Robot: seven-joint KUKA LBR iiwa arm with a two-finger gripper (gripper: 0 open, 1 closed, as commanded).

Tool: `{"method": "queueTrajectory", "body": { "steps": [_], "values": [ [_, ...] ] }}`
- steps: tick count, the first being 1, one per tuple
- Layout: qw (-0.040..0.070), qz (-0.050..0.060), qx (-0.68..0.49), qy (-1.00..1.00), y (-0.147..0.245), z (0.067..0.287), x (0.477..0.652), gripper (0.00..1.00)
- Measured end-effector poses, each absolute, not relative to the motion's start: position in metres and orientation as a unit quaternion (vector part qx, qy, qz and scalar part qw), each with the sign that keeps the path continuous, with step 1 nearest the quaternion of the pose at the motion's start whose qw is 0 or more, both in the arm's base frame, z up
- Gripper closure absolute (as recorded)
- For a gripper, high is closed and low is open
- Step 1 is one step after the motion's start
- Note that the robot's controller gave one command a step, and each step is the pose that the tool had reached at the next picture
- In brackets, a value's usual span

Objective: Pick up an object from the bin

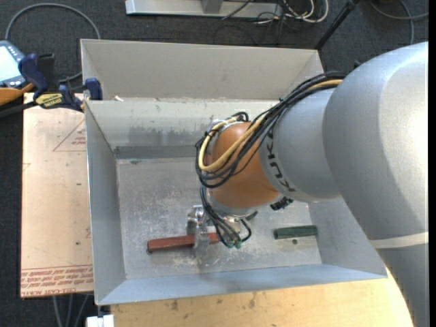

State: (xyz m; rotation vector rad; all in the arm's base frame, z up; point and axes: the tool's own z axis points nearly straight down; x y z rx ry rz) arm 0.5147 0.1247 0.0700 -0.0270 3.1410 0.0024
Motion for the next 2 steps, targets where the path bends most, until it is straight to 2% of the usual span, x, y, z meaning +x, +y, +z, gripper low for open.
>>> {"method": "queueTrajectory", "body": {
  "steps": [1,2],
  "values": [
    [0.002,0.001,-0.008,1.0,0.125,0.103,0.516,1.0],
    [0.001,0.001,-0.008,1.0,0.126,0.117,0.517,1.0]
  ]
}}
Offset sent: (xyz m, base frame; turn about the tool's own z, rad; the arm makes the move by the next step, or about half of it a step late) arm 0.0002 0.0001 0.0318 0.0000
